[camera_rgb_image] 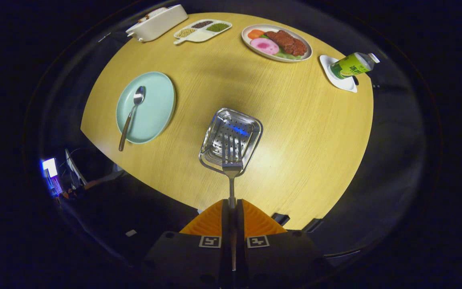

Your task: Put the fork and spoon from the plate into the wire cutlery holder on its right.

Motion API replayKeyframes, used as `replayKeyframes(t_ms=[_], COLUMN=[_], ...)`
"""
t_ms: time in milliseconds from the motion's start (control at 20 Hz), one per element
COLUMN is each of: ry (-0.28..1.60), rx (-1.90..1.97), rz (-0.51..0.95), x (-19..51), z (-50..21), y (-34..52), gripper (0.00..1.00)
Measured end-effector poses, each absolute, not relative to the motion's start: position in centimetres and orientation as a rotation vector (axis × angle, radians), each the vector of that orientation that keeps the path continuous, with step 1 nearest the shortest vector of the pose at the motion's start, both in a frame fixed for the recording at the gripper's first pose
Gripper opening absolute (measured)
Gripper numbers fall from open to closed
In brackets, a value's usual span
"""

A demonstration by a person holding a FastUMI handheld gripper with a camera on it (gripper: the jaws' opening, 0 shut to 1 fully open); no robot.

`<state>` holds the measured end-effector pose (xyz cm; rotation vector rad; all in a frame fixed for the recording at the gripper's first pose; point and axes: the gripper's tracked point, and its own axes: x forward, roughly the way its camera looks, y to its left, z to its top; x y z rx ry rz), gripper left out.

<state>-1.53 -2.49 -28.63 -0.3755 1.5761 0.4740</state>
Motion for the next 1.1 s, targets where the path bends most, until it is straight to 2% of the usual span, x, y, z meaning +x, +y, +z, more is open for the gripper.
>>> replayKeyframes(t_ms=[300, 450, 650, 750, 800, 850, 1100], ry=[1.773, 1.804, 1.805, 1.757, 1.721, 1.683, 1.394], rx=[-0.527, -0.528, -0.516, -0.507, -0.496, -0.476, -0.345], rz=[0.447, 0.427, 0.405, 0.414, 0.417, 0.419, 0.41], x=[-1.3, -0.6, 0.2, 0.9, 1.4, 1.8, 3.0], z=[-30.7, -31.2, -31.7, -31.8, -31.7, -31.6, -28.8], y=[-2.9, -2.4, -2.1, -2.0, -1.8, -1.6, 0.0], gripper=[0.08, 0.09, 0.15, 0.36, 0.53, 0.57, 0.58])
